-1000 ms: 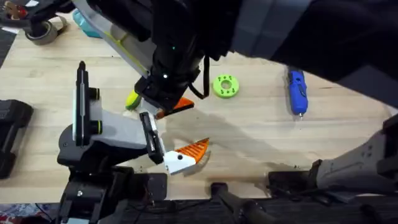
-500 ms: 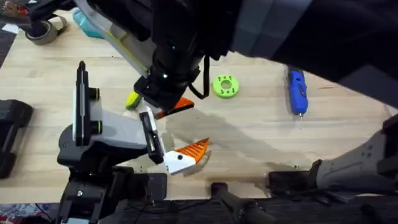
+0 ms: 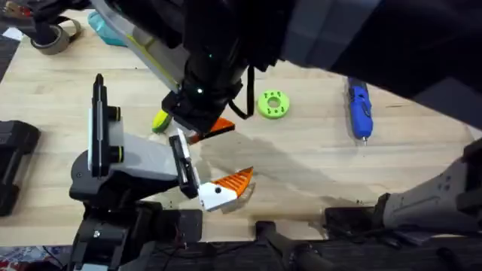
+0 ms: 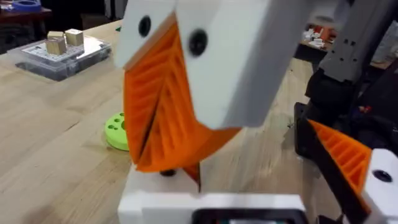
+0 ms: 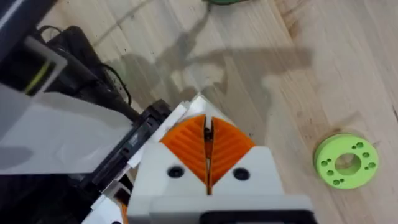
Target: Pick up the gripper from the table and insert it into the empty holder that is missing its gripper. Then pick up a screw, insert it into the mounting hole, and use the screwdriver to tighten it. Finally, clean up the table by picking up the vegetable and placing it into the bucket.
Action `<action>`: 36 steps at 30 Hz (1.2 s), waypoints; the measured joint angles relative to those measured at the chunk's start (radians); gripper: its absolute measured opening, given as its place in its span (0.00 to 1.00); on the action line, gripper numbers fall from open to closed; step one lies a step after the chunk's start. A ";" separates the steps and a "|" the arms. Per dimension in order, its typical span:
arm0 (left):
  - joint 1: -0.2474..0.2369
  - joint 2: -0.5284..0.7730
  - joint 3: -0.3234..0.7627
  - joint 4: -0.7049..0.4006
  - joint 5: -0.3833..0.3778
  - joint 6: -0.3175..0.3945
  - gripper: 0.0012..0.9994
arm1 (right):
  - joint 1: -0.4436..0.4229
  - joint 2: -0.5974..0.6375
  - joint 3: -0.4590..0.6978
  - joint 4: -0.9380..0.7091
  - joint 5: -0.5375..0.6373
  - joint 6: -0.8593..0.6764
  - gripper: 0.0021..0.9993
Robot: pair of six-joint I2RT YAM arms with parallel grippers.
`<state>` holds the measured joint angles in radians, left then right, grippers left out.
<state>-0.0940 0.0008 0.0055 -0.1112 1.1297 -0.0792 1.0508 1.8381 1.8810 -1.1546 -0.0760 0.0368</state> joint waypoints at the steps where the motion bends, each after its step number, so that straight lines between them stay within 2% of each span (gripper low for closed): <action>1: 0.000 0.000 0.000 0.000 0.000 0.000 0.99 | 0.000 0.000 0.001 -0.001 0.000 0.000 0.00; 36: 0.000 0.000 0.000 0.000 0.000 0.000 0.99 | 0.000 -0.016 0.027 -0.011 0.000 0.000 0.00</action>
<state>-0.0940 0.0010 0.0055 -0.1112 1.1297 -0.0792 1.0508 1.8223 1.9079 -1.1652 -0.0761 0.0368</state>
